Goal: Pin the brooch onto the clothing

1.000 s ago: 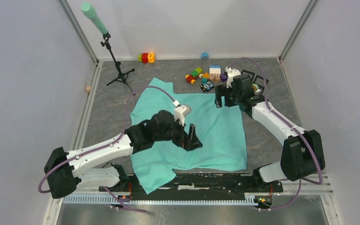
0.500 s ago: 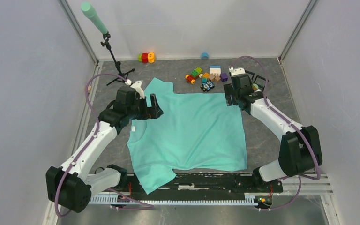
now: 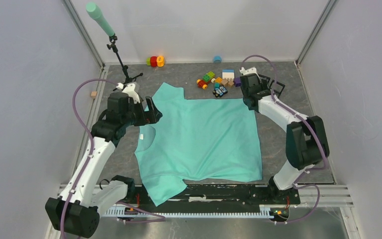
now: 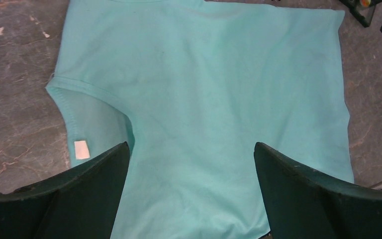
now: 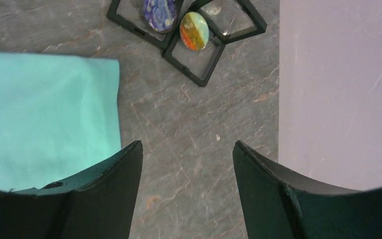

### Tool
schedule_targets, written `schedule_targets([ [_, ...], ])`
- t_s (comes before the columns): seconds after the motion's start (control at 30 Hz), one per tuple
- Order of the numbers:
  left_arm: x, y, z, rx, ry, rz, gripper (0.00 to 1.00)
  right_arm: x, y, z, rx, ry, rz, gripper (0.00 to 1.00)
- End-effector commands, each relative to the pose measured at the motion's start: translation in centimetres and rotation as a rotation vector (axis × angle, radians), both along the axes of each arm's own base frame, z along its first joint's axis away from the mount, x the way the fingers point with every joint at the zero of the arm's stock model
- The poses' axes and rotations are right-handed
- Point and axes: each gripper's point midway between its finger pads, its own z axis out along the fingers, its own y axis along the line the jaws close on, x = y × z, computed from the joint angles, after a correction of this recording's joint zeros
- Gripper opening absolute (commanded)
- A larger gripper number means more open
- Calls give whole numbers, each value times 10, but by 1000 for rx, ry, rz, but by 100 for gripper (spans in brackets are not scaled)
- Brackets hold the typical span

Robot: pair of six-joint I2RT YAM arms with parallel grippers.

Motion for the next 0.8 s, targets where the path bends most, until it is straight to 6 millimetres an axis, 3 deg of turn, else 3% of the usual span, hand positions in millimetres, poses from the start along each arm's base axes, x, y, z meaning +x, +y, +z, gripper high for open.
schedule_targets([
  [0.0,-1,18,9,53,-70,48,100,31,-12,12,-91,-54,-51,71],
  [0.27,-5,14,20,12,-118,34,100,77,-5,-9,-150,-19,-33,64],
  [0.77,-7,4,18,-31,-100,-11,100,134,-2,-37,-267,18,-8,48],
])
